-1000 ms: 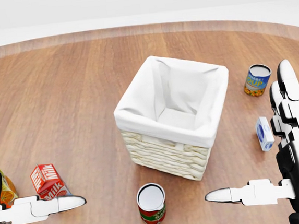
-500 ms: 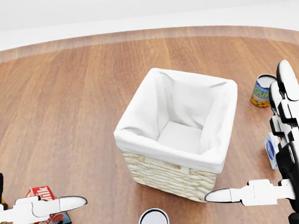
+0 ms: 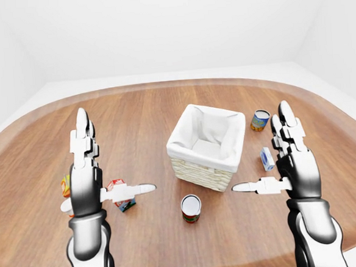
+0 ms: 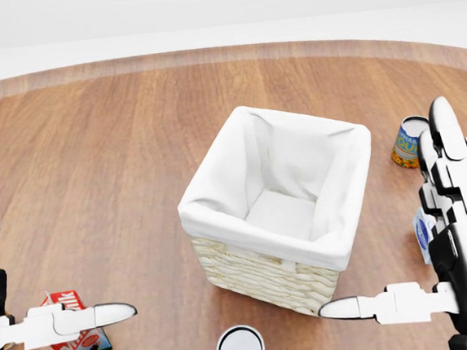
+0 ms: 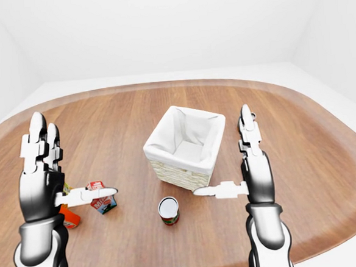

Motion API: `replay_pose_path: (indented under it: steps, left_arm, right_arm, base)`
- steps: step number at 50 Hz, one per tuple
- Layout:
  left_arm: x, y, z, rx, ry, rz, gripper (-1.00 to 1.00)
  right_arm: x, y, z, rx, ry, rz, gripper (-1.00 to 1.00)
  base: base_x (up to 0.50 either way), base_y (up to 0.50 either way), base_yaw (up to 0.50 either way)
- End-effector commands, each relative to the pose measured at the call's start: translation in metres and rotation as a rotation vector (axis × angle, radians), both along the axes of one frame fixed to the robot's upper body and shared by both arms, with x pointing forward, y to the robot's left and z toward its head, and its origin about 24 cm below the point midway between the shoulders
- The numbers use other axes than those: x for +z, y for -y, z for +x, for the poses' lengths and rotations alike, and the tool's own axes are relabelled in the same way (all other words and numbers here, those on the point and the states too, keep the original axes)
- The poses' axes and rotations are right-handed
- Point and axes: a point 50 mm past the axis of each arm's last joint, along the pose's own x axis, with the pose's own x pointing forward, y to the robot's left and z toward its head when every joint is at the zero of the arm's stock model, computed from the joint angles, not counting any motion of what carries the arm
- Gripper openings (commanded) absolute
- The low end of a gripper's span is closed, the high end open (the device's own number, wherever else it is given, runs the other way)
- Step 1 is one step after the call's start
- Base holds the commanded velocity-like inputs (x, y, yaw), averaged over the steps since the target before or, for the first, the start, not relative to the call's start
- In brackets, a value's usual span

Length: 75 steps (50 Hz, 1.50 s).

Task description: Pick the milk and place it in the basket.

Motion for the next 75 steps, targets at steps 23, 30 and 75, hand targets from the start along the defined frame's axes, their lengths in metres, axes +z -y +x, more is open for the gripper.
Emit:
replay_pose_path:
  steps: [23,30,75]
  left_arm:
    - [-0.026,-0.023,0.029,0.06,-0.121,-0.011,1.0]
    - [-0.038,-0.022,0.032,0.065,-0.18,0.011,1.0]
    - [-0.055,-0.03,0.047,0.13,-0.249,0.015,1.0]
  right_arm:
    - [-0.001,-0.001,-0.002,0.009,0.012,0.002,1.0]
    - [-0.001,-0.001,-0.001,0.008,0.013,0.002,1.0]
    - [-0.003,-0.003,-0.002,0.017,0.009,-0.001,1.0]
  base:
    - [0.0,0.0,0.0]
    - [0.0,0.0,0.0]
    - [0.0,0.0,0.0]
